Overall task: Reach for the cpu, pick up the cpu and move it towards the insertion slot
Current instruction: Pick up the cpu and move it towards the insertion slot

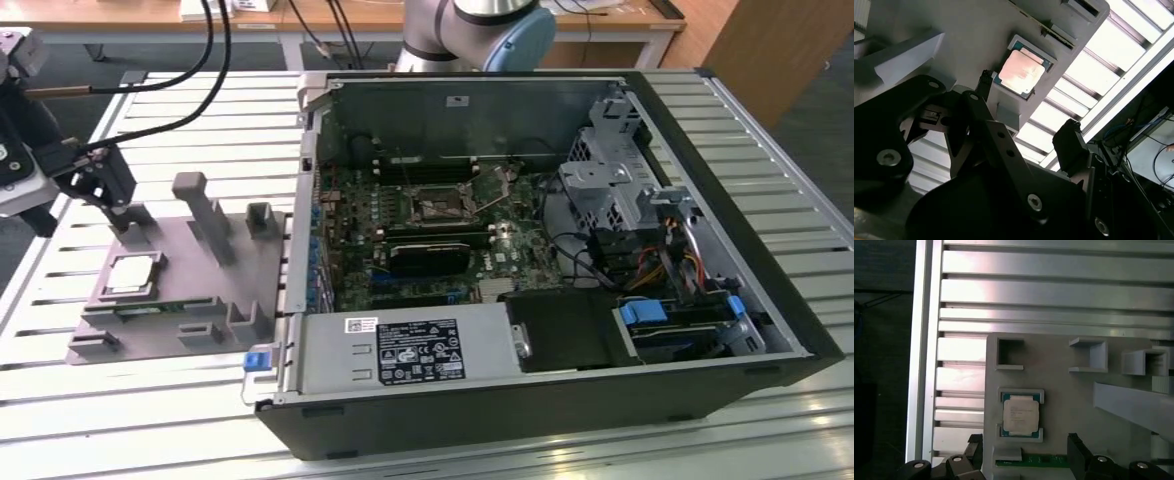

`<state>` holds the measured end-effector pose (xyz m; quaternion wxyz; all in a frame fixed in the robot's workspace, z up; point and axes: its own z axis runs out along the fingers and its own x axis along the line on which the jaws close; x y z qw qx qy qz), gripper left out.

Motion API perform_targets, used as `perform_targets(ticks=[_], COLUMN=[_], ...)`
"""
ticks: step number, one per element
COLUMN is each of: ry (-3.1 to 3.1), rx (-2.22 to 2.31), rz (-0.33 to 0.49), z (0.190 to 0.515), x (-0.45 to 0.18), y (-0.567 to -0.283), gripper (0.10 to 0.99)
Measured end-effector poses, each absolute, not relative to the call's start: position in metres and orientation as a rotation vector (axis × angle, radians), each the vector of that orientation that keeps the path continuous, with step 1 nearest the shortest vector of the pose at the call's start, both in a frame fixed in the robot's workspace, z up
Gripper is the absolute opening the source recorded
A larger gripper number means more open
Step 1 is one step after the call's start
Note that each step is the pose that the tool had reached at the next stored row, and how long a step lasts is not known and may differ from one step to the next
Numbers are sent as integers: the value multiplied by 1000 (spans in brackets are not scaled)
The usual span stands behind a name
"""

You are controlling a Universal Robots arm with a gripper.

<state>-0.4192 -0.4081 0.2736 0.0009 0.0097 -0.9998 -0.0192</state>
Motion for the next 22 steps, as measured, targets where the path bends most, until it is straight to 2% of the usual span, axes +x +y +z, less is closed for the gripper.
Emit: perform_targets(ticks=[22], ry=[-3139], rx=[31], rz=[-60], z=[236], x=[-419], y=[-409], gripper=[765])
